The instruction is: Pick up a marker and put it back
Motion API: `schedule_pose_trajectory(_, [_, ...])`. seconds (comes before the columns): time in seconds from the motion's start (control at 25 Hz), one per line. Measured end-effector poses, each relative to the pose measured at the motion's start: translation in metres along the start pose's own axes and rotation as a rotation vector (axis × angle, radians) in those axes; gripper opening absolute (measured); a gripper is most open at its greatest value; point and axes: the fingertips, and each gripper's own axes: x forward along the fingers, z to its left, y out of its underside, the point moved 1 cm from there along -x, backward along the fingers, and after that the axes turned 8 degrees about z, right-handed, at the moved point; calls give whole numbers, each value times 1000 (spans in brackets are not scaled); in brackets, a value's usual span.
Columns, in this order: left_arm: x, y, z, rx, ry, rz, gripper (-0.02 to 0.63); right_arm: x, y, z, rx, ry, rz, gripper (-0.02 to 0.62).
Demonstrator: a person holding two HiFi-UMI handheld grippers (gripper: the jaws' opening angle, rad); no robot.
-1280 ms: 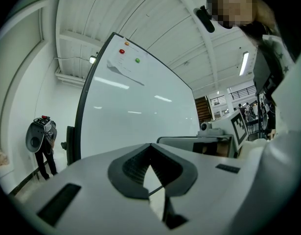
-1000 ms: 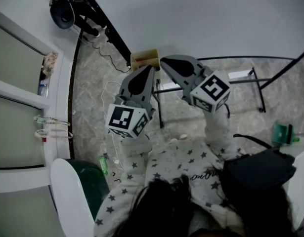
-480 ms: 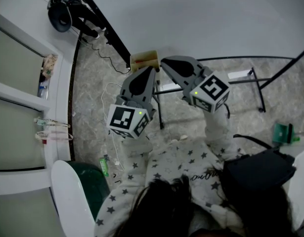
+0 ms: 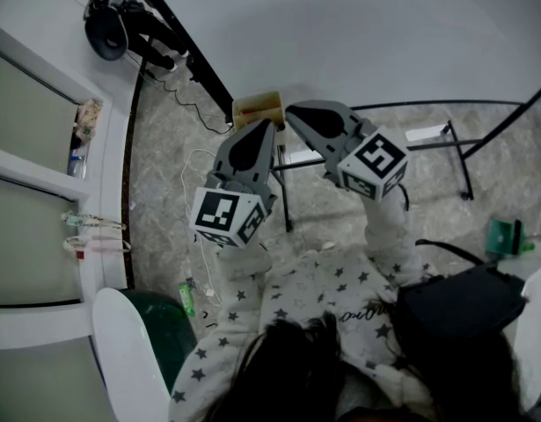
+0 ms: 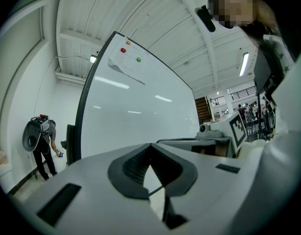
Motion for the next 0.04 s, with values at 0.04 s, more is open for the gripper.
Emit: schedule_pose_trajectory(0.04, [0, 0, 0, 0, 0, 0, 2, 0, 0, 0, 0, 1, 1, 6])
